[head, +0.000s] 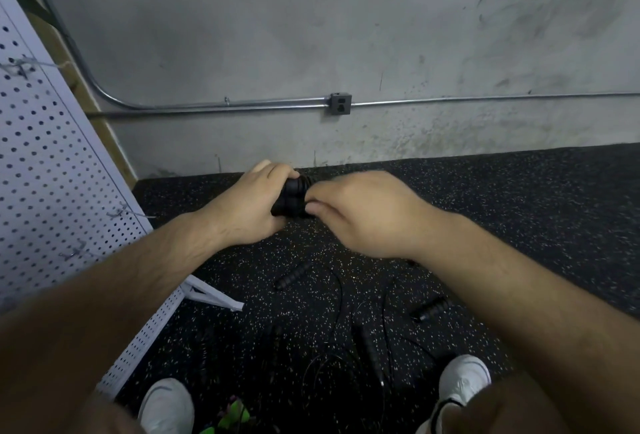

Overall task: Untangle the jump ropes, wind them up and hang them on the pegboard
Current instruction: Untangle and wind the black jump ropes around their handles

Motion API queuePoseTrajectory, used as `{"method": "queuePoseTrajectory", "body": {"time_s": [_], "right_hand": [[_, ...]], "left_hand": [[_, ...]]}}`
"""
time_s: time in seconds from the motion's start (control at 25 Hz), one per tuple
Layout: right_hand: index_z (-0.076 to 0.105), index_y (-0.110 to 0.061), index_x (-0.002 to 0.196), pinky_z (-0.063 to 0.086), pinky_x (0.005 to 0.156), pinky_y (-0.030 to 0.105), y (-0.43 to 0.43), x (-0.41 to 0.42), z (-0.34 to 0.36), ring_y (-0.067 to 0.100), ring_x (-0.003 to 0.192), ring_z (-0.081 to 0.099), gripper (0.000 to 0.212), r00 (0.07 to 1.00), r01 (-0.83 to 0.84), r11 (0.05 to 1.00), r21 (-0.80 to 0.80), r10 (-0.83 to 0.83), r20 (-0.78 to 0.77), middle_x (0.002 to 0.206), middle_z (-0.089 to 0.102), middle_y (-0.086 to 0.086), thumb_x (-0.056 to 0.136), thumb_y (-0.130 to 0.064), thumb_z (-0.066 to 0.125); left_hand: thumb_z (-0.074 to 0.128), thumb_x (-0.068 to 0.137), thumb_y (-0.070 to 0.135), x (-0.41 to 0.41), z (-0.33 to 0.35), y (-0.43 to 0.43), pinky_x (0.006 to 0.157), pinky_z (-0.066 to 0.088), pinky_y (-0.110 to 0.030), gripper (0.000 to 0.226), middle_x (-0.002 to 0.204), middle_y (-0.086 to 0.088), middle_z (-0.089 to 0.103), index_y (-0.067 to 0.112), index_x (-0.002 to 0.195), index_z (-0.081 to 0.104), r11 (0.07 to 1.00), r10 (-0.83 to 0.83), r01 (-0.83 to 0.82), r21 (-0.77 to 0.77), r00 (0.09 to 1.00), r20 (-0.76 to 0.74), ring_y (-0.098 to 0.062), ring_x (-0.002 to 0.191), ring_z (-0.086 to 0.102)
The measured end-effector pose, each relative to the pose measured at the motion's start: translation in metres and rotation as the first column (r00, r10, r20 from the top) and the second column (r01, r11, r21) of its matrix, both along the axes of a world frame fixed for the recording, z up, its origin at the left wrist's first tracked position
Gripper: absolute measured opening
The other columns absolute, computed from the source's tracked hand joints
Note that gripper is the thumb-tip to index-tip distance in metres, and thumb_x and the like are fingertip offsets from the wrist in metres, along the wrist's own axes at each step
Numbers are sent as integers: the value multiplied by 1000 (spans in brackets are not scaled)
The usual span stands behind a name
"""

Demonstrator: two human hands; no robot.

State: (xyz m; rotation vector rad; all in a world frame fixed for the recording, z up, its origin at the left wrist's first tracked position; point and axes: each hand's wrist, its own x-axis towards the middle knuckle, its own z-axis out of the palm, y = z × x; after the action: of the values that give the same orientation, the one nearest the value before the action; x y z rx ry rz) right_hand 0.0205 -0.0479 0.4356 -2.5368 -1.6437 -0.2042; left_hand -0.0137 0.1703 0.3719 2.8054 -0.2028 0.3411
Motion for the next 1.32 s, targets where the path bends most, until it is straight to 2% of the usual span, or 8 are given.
{"method": "queuePoseTrajectory", "body": {"time_s": [0.16,0.28,0.44,0.52,0.64,0.76,0.96,1.32], "right_hand": [[71,-26,113,51,77,33,-6,40,-5,14,94,64,25,1000,-25,985,169,24,12,104,69,-9,103,-34,50],[74,-26,116,47,83,25,-13,67,-13,3,96,62,23,977,20,978,206,25,-213,100,67,-19,98,-33,63],[70,-12,90,52,69,15,-15,61,-13,-10,70,65,20,564,307,906,290,73,-823,79,72,-9,101,-6,54],[59,-16,78,45,52,15,1,39,-25,-4,48,56,31,602,332,912,242,-7,-799,66,63,-3,105,-9,46],[56,-17,87,46,54,24,35,11,-48,11,58,61,24,738,215,943,256,14,-674,71,63,1,106,-20,43],[54,-10,111,34,55,21,46,3,-54,9,65,53,16,868,150,949,279,9,-496,83,59,1,101,-20,45],[53,-13,129,40,65,29,34,-9,-48,16,79,56,30,967,91,908,408,16,-253,95,61,1,101,-25,49],[34,-14,154,34,88,12,25,-9,-36,-1,98,41,67,976,59,859,509,58,-211,105,51,-13,97,-38,61]], "left_hand": [[75,80,14,-14,4,-22,86,47,-25,43,104,11,42,25,109,46,996,-90,90,-7,994,-56,-6,99,47],[79,80,22,-31,15,-38,81,48,-23,47,107,12,44,30,113,46,984,-142,127,-127,983,-115,-3,97,51],[79,74,46,-51,37,-53,89,48,-19,59,118,18,59,37,121,44,885,-69,38,-464,996,-49,1,107,61],[72,77,53,-49,41,-51,82,49,-14,54,113,16,62,33,117,42,853,79,-49,-519,996,34,-1,102,64],[62,89,54,-31,34,-36,69,45,-16,60,111,0,60,14,127,39,926,259,-214,-309,959,111,-12,92,61],[55,96,51,-17,23,-19,79,42,-26,65,125,-14,53,4,136,35,934,295,-265,-240,951,96,-21,106,57],[43,104,43,-17,21,-19,91,45,-28,64,141,-8,50,25,156,11,817,269,-227,-529,963,2,-14,110,59],[44,108,22,-26,32,-29,101,45,-19,55,125,12,66,48,152,23,591,89,-50,-805,996,3,-1,117,62]]}}
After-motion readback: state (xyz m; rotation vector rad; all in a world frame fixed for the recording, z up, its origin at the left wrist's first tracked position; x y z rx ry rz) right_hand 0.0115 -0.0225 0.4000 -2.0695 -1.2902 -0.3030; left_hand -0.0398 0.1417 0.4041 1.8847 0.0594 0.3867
